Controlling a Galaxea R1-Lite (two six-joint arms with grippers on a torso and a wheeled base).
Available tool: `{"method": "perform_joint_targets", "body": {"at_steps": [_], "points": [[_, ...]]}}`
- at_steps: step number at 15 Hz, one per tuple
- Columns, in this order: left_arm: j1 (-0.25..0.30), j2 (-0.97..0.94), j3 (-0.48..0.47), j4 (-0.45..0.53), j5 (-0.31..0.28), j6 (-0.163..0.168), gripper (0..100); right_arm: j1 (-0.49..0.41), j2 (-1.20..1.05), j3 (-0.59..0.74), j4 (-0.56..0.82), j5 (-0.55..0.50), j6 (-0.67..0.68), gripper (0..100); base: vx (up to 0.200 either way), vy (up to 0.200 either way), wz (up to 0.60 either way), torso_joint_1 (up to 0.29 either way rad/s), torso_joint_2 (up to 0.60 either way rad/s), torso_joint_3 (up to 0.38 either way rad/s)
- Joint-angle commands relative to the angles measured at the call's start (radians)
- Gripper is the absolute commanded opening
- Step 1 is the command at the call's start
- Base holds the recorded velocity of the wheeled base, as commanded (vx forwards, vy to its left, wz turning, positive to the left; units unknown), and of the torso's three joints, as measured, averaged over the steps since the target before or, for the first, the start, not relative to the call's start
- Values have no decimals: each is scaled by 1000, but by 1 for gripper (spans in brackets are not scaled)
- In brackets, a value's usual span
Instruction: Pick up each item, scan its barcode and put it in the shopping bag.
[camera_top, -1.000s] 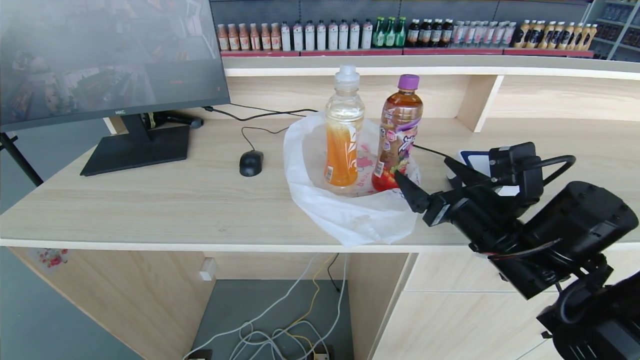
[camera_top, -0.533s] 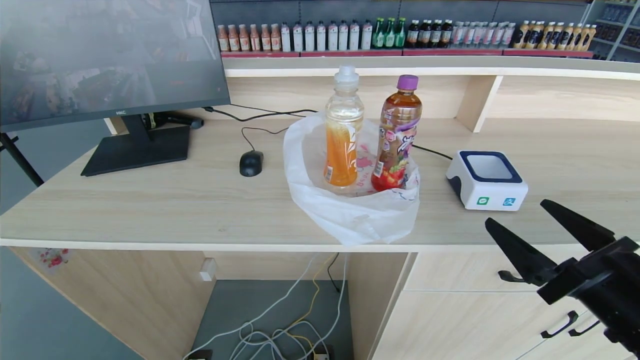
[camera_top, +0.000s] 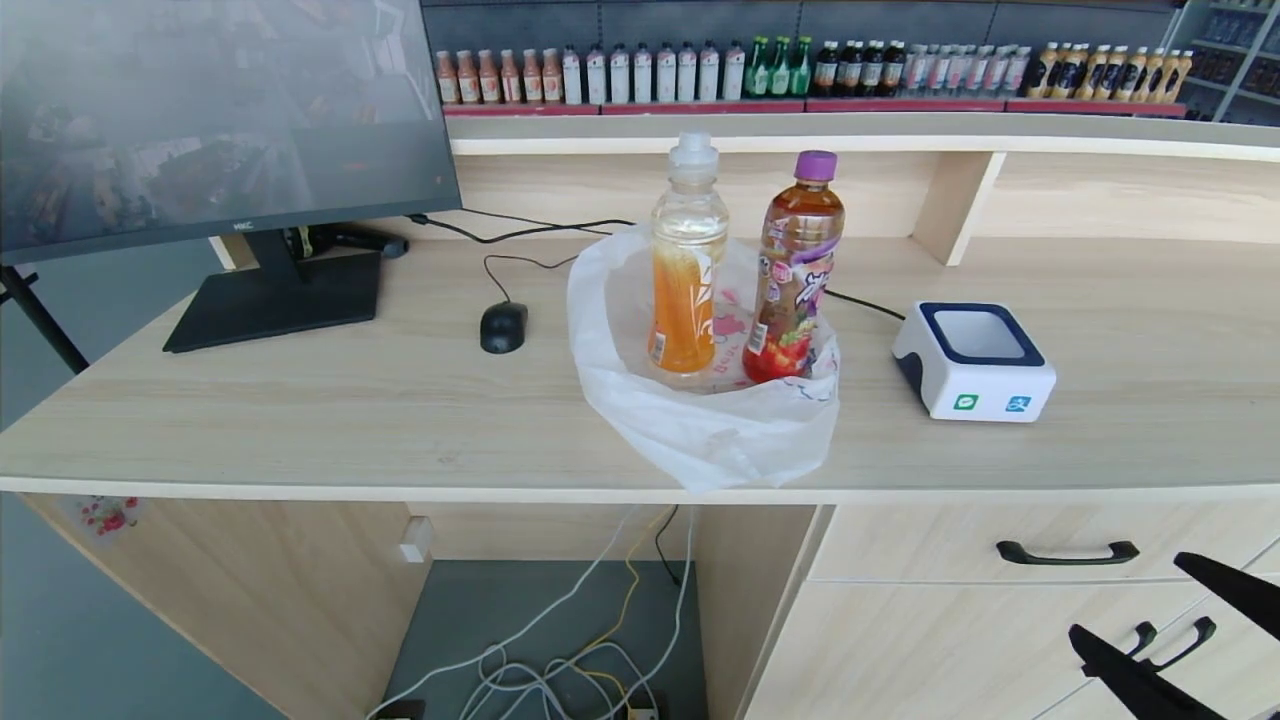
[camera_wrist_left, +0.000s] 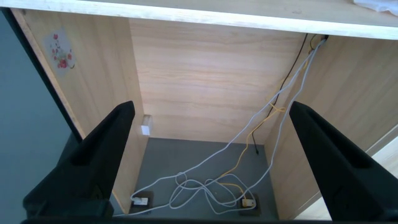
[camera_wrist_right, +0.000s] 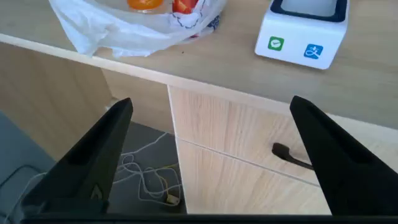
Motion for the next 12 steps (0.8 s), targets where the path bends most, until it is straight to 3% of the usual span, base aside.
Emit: {"method": "perform_joint_targets", "body": {"at_steps": [1,2,8,9,10,12], "points": [[0,0,0,0,-1,0,100,30,-570,-3,615,5,-108,100,0,0,0,0,0,0],[0,0,0,0,0,0,100,43,-672,-15,734,5,-106,100,0,0,0,0,0,0],[0,0,0,0,0,0,100,93,-659,-30,782,95,-65,100,0,0,0,0,0,0],[0,0,0,0,0,0,100,64,-616,-30,782,92,-51,100,0,0,0,0,0,0],[0,0,0,0,0,-1,100,-23,-596,-30,782,89,-48,100,0,0,0,0,0,0],[0,0,0,0,0,0,100,-310,-597,-30,782,89,-75,100,0,0,0,0,0,0]]}}
